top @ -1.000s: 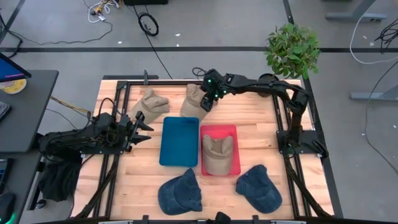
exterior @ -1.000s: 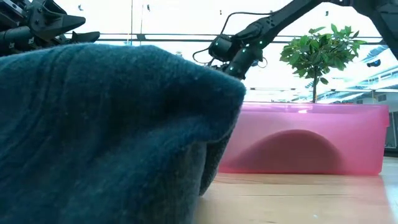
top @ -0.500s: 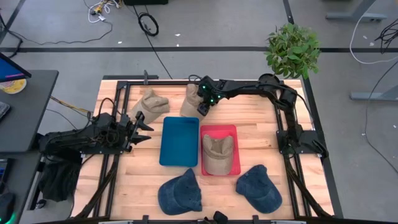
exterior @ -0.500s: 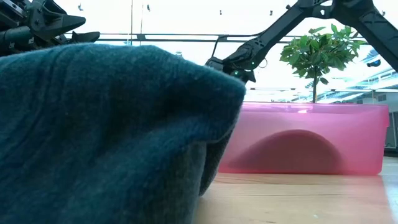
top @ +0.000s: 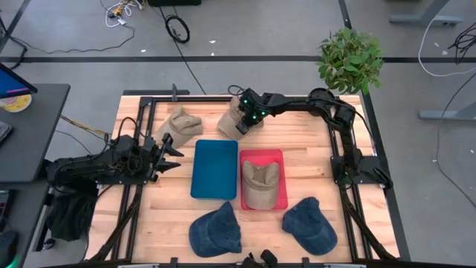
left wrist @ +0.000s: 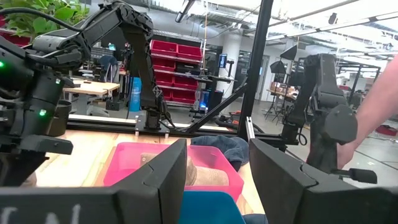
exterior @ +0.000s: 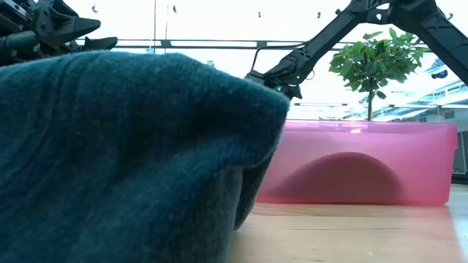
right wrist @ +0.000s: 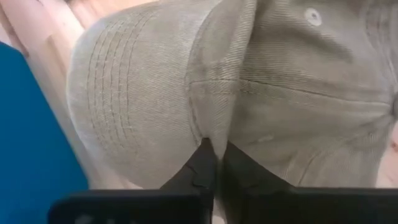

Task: Pick & Place hat
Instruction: Put the brown cap into the red bin

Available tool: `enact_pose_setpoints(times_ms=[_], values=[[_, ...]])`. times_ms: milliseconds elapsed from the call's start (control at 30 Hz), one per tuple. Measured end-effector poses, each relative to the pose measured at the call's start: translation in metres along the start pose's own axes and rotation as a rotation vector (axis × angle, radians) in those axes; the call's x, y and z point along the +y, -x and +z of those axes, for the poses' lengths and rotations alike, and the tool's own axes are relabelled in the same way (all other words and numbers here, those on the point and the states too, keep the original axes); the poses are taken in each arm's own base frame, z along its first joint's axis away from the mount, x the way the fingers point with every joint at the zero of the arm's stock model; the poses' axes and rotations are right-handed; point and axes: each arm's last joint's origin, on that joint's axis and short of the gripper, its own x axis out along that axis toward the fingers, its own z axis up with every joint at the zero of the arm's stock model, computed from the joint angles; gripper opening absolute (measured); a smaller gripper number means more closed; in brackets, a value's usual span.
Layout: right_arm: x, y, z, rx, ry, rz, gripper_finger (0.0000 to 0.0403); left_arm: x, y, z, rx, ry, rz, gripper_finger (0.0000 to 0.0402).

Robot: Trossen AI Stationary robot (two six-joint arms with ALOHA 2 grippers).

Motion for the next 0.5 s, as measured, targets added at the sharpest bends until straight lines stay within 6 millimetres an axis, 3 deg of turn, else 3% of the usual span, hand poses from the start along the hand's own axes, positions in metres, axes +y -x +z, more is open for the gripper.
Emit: enact_pose_setpoints(times_ms=[133, 500], values=[[-0.002, 0.014, 0.003, -0.02, -0.006, -0.004, 0.0005, 0.0, 0.0, 0.0, -0.001, -0.001, 0.0, 0.0177], [0.012, 0.091, 0.017, -0.186, 0.138, -0.016, 0.0001, 0.0, 0.0, 0.0, -0.001, 0.0, 0.0, 0.0177]])
